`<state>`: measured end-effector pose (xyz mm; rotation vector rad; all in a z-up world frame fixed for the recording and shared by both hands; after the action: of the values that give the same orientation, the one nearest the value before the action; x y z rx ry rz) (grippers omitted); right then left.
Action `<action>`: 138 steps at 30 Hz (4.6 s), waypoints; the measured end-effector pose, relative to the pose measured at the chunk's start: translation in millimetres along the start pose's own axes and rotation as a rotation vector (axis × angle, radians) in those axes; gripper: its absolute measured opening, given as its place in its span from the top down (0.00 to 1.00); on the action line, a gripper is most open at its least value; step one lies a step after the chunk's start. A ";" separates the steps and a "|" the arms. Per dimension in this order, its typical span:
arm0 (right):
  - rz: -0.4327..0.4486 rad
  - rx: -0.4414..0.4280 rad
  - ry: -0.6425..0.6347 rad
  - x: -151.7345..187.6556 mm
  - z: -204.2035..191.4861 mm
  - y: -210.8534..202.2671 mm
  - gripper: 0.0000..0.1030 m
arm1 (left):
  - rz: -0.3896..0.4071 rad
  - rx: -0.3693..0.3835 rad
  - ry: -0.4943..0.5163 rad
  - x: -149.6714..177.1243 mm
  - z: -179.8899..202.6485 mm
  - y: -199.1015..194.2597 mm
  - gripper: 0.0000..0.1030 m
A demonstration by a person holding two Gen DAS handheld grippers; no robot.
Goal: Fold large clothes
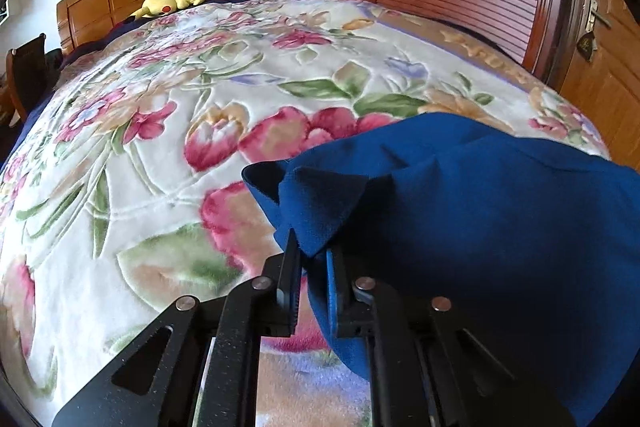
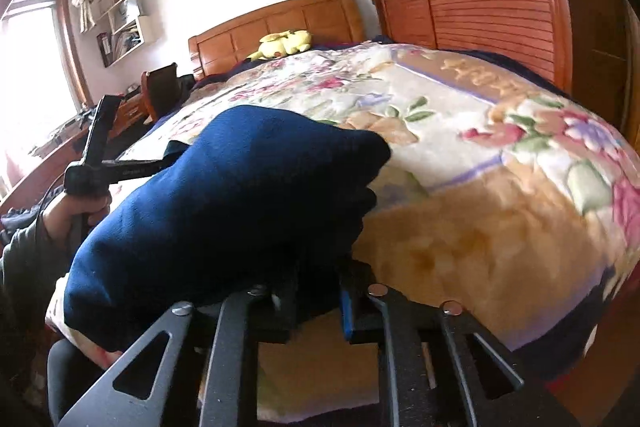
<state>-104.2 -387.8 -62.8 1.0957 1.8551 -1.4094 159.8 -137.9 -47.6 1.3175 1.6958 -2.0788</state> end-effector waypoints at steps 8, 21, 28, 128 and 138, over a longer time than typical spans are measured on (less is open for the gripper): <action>0.044 -0.047 0.009 -3.8 -10.3 1.7 0.83 | 0.048 -0.045 -0.009 1.4 4.6 -12.2 0.92; 0.246 0.101 -0.105 -96.5 75.7 -42.5 0.89 | 0.267 0.017 0.087 -123.6 123.9 -42.4 0.93; 0.298 0.287 -0.108 -141.5 169.5 -73.9 0.89 | 0.322 0.111 0.158 -219.1 243.3 5.6 0.93; 0.196 -0.121 -0.305 -92.3 -158.1 93.9 0.25 | 0.398 -0.360 -0.255 102.0 -92.3 -155.7 0.01; 0.206 -0.118 -0.304 -93.0 -163.8 99.8 0.25 | 0.417 -0.373 -0.255 104.9 -93.3 -161.1 0.01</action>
<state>35.9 -245.1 11.1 0.9265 1.5427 -1.2532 48.4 38.7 -2.5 1.1153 1.4557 -1.5334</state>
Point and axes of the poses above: each gripper's, at about its wrist camera, not at the fingertips, and y roughly the way its jaws point, z to its right, x to its underside, the point moved 3 cm from there along y, roughly the way its jaws point, and after that the axes turned 3 degrees about y, right-handed, at the moved point
